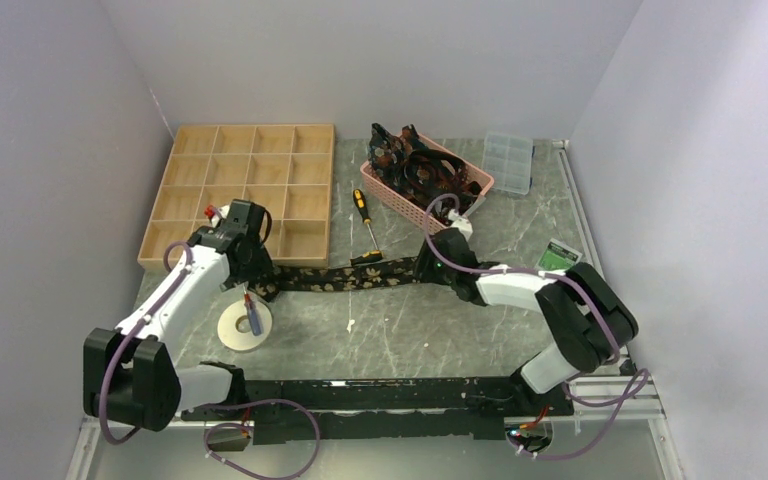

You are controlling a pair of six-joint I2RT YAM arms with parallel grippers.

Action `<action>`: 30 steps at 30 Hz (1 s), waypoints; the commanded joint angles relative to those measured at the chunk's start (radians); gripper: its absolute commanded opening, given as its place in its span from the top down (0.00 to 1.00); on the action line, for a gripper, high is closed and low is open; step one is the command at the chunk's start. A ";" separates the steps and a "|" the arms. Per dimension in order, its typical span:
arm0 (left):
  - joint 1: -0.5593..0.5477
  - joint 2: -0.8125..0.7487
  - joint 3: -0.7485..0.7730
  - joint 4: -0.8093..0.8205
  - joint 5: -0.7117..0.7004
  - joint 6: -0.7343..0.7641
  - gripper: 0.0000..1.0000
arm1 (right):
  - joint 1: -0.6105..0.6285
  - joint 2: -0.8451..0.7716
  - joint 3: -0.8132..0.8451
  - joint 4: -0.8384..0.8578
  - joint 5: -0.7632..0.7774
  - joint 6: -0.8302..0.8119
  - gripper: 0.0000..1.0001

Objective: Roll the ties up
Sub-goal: Roll the tie at the center of the board.

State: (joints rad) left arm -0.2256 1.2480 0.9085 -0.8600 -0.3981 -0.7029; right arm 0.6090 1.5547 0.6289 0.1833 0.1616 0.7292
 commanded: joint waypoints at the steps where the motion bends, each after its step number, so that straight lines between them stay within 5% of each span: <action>1: -0.002 -0.020 0.018 0.072 0.149 0.075 0.30 | -0.090 -0.029 -0.100 -0.129 0.016 0.036 0.50; 12: -0.044 -0.088 -0.068 0.234 0.313 0.118 0.28 | -0.298 -0.204 -0.198 -0.290 -0.012 0.171 0.48; 17: -0.149 -0.094 -0.116 0.354 0.365 0.143 0.17 | -0.425 -0.363 -0.184 -0.395 -0.035 0.119 0.48; 24: -0.269 -0.093 -0.161 0.502 0.409 0.223 0.15 | -0.390 -0.521 -0.095 -0.446 -0.059 -0.050 0.43; 30: -0.414 0.044 -0.056 0.472 0.309 0.309 0.13 | -0.114 -0.458 -0.018 -0.436 0.055 -0.071 0.42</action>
State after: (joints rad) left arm -0.5552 1.2045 0.7639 -0.4202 -0.0273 -0.4778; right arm 0.3645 1.0565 0.5529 -0.2607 0.1551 0.7033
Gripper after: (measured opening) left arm 0.867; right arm 0.581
